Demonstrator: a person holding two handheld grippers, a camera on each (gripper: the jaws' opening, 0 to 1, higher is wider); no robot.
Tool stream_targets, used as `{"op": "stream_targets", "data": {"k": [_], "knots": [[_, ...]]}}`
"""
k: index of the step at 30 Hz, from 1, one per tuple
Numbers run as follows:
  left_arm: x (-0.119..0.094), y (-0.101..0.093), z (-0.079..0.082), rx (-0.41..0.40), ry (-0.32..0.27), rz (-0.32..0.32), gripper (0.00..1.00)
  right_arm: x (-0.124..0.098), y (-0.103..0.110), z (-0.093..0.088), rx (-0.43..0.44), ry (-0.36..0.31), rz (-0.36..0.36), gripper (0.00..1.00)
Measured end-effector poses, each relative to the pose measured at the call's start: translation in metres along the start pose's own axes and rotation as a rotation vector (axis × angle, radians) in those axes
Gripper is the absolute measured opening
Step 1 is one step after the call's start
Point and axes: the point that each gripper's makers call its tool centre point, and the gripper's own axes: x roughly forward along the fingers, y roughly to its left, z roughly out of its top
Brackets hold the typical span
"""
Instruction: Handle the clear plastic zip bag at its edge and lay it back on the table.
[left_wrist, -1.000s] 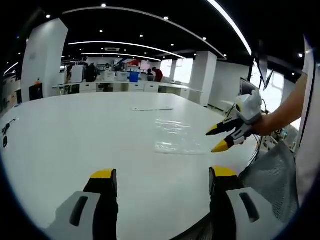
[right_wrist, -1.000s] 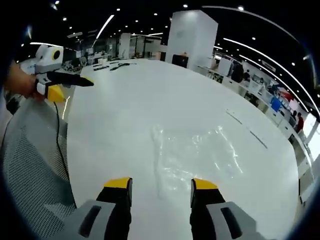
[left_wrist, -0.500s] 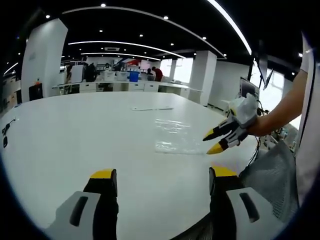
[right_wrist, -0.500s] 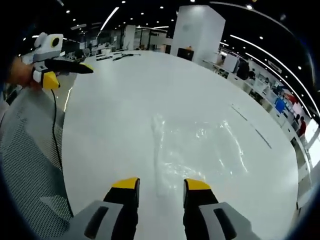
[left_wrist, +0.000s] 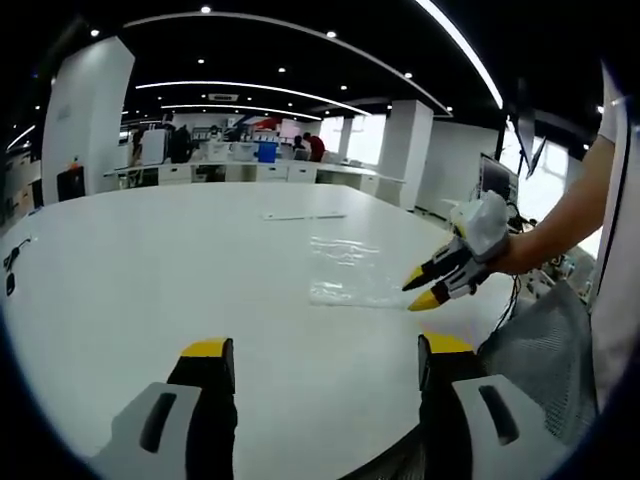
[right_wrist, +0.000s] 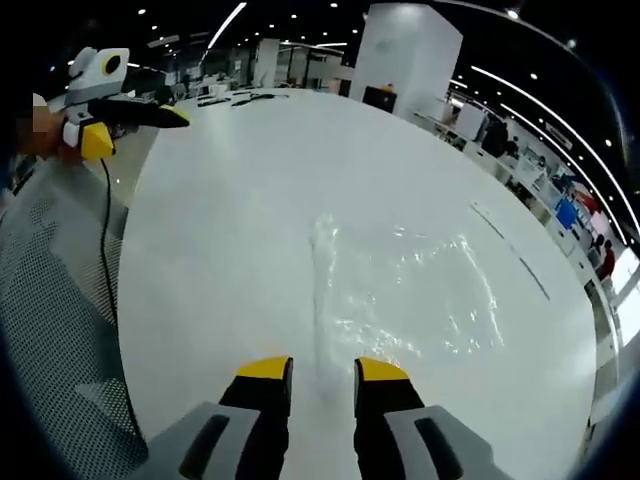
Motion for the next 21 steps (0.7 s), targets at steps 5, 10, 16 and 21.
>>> {"op": "stream_targets", "data": {"k": [5,10,16,21], "knots": [[0.0,0.001,0.0,-0.001,0.0,0.0,0.74,0.002,0.0,-0.004,0.002,0.014,0.007,0.16],[0.0,0.0,0.0,-0.002,0.002,0.0,0.74,0.004,0.0,-0.009,0.009,0.027,0.014,0.13],[0.0,-0.002,0.0,-0.002,0.005,-0.001,0.74,0.006,-0.003,-0.015,0.014,0.042,0.011,0.12],[0.0,-0.001,-0.001,-0.001,0.009,-0.002,0.74,0.006,-0.003,-0.017,0.019,0.042,0.016,0.12]]}}
